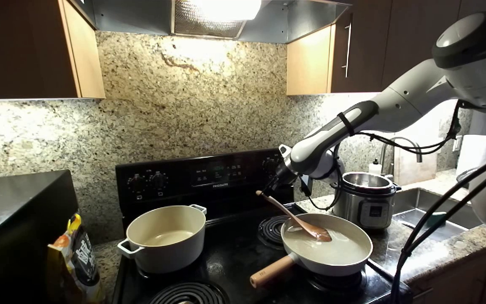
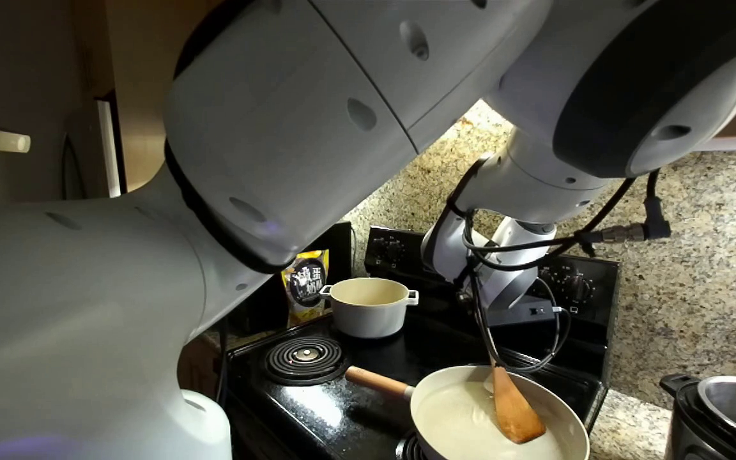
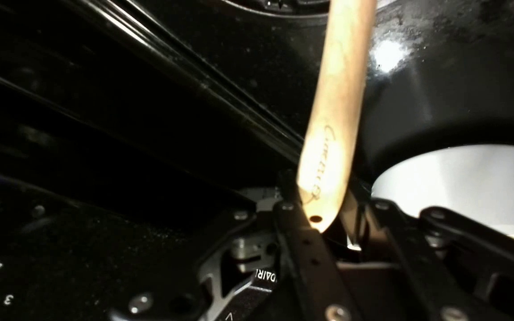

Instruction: Stir the contents of the pan with the wooden spoon

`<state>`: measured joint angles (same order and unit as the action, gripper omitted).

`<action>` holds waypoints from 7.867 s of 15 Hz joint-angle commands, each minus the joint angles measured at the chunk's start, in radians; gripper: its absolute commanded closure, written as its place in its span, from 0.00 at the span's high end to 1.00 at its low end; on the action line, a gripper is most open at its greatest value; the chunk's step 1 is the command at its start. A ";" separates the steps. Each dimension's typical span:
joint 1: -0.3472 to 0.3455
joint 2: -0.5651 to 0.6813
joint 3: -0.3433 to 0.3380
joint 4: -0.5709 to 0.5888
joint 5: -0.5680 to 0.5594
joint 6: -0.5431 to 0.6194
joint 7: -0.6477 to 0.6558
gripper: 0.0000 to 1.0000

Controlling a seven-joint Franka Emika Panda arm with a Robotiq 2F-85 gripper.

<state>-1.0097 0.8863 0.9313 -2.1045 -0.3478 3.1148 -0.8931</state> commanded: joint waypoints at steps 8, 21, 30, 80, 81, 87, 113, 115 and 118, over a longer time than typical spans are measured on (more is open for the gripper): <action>-0.168 0.007 0.085 -0.179 -0.016 -0.035 -0.025 0.10; -0.109 0.038 0.168 -0.158 -0.002 -0.122 -0.065 0.10; -0.101 0.042 0.154 -0.067 0.002 -0.081 -0.055 0.10; -0.120 -0.008 -0.007 -0.191 -0.092 0.128 0.023 0.10; -0.118 0.004 -0.011 -0.190 -0.091 0.103 0.020 0.10; -0.072 0.045 -0.010 -0.169 -0.058 -0.029 -0.026 0.10; -0.300 0.144 0.201 -0.079 -0.048 -0.129 -0.159 0.10; -0.338 0.159 0.202 -0.084 -0.034 -0.167 -0.178 0.10; -0.337 0.165 0.182 -0.083 -0.002 -0.230 -0.182 0.10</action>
<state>-1.3270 1.0300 1.0982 -2.1728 -0.3994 2.9425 -1.0230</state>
